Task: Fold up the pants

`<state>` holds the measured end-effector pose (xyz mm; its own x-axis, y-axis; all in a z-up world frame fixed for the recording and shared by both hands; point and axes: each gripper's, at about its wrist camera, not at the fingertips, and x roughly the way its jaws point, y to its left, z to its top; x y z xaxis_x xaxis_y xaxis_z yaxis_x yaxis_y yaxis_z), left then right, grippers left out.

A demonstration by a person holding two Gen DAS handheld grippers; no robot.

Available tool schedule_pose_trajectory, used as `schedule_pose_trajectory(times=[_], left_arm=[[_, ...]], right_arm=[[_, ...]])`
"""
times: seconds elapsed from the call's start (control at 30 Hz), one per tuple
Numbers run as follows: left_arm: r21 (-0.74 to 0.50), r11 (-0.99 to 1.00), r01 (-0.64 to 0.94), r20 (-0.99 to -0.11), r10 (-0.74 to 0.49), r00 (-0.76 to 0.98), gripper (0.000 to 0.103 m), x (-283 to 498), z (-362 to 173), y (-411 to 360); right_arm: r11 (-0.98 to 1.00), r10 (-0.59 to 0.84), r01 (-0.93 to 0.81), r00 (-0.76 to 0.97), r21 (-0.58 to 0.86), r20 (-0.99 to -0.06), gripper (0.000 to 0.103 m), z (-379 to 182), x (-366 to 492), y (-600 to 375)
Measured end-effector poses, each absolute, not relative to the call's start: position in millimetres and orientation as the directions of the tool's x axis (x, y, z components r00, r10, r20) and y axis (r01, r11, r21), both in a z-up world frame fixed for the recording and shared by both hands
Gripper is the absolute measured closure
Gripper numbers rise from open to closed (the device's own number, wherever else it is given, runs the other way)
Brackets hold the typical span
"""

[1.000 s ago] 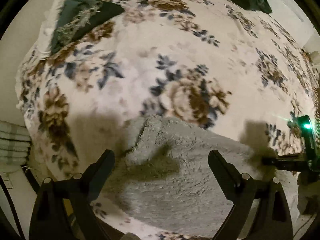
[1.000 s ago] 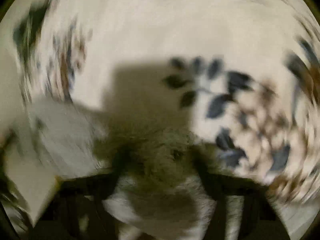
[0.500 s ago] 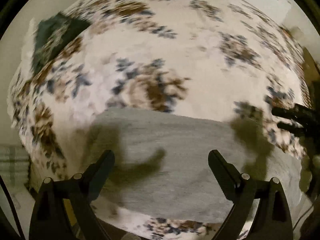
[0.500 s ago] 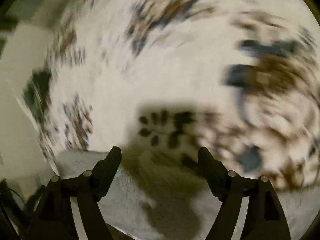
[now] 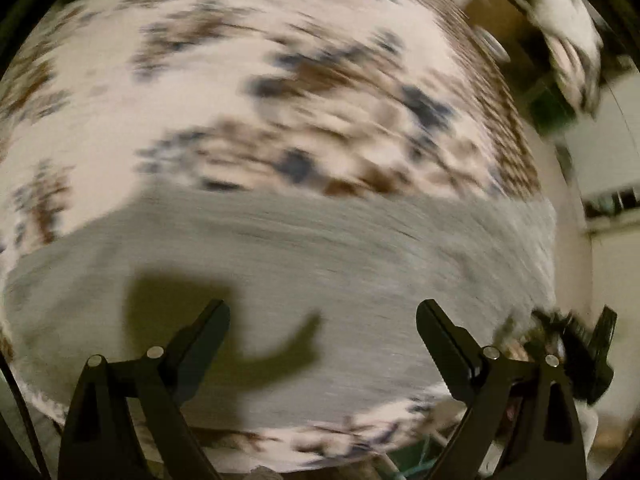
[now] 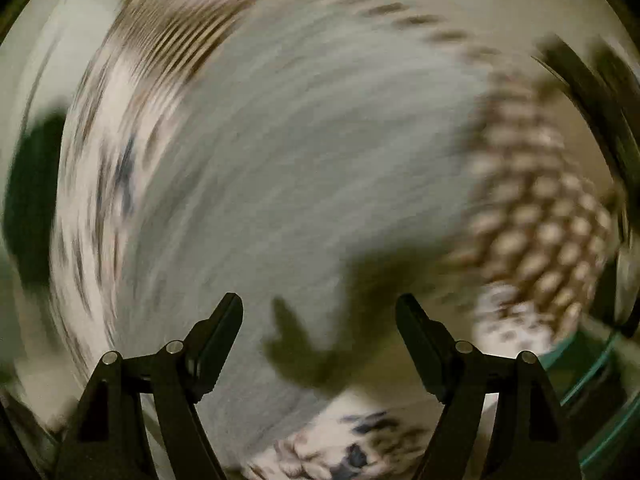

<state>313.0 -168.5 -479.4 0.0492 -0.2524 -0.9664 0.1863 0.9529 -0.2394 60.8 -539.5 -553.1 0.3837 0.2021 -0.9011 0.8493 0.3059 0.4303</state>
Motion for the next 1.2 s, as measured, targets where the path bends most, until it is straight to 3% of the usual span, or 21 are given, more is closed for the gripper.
schedule_pose_trajectory(times=[0.1,0.27,0.33,0.47,0.5,0.53,0.6,0.73,0.93,1.07,1.1,1.13,1.2], left_arm=[[-0.266,0.930,0.254,-0.963,-0.266,-0.037,0.008,301.5,-493.9,-231.4],[-0.262,0.905,0.335,-0.965,-0.246,-0.090,0.008,285.9,-503.3,-290.8],[-0.254,0.897,0.362,-0.967,-0.233,-0.100,0.008,283.7,-504.8,-306.6],[-0.214,0.895,0.392,-0.977,-0.198,-0.081,0.008,286.6,-504.7,-320.9],[-0.210,0.896,0.392,-0.978,-0.195,-0.079,0.008,286.6,-505.6,-321.0],[-0.206,0.898,0.388,-0.979,-0.190,-0.078,0.008,288.6,-506.8,-321.8],[-0.200,0.905,0.375,-0.980,-0.184,-0.077,0.008,291.2,-509.0,-321.3],[-0.161,0.909,0.384,-0.987,-0.152,-0.054,0.008,294.3,-513.1,-325.7],[-0.128,0.908,0.398,-0.992,-0.116,-0.054,0.008,295.6,-531.6,-334.4],[-0.133,0.910,0.392,-0.991,-0.120,-0.058,0.008,296.7,-537.6,-340.4],[-0.139,0.911,0.389,-0.990,-0.124,-0.062,0.008,296.7,-538.8,-341.8],[-0.141,0.911,0.387,-0.990,-0.126,-0.065,0.008,296.9,-539.6,-342.7],[-0.146,0.910,0.389,-0.989,-0.129,-0.069,0.008,296.8,-539.2,-343.7]], right_arm=[[0.080,0.239,0.827,0.526,0.556,-0.817,0.022,-578.9,26.5,-597.8],[0.003,0.532,0.713,0.593,0.702,-0.605,0.024,-644.3,55.8,-614.5],[0.075,0.515,0.662,0.615,0.746,-0.598,0.062,-628.1,68.4,-616.1],[0.149,0.295,0.534,0.779,0.832,-0.553,0.063,-561.1,47.7,-645.4],[0.160,0.246,0.532,0.794,0.832,-0.555,0.062,-553.0,38.7,-654.8],[0.171,0.220,0.550,0.788,0.817,-0.576,0.053,-551.6,30.9,-663.3],[0.130,0.231,0.613,0.746,0.779,-0.625,0.046,-568.7,17.7,-679.5],[0.002,0.213,0.728,0.669,0.685,-0.712,0.045,-599.3,-19.1,-688.6],[0.119,0.063,0.758,0.639,0.642,-0.767,0.045,-561.9,-23.1,-705.3],[0.232,0.136,0.808,0.524,0.541,-0.841,0.046,-555.7,19.9,-687.2],[0.255,0.167,0.823,0.480,0.508,-0.861,0.052,-562.5,38.3,-680.0],[0.281,0.165,0.833,0.447,0.476,-0.879,0.102,-567.8,45.3,-676.0],[0.350,0.049,0.851,0.401,0.392,-0.915,0.098,-553.8,58.0,-658.1]])
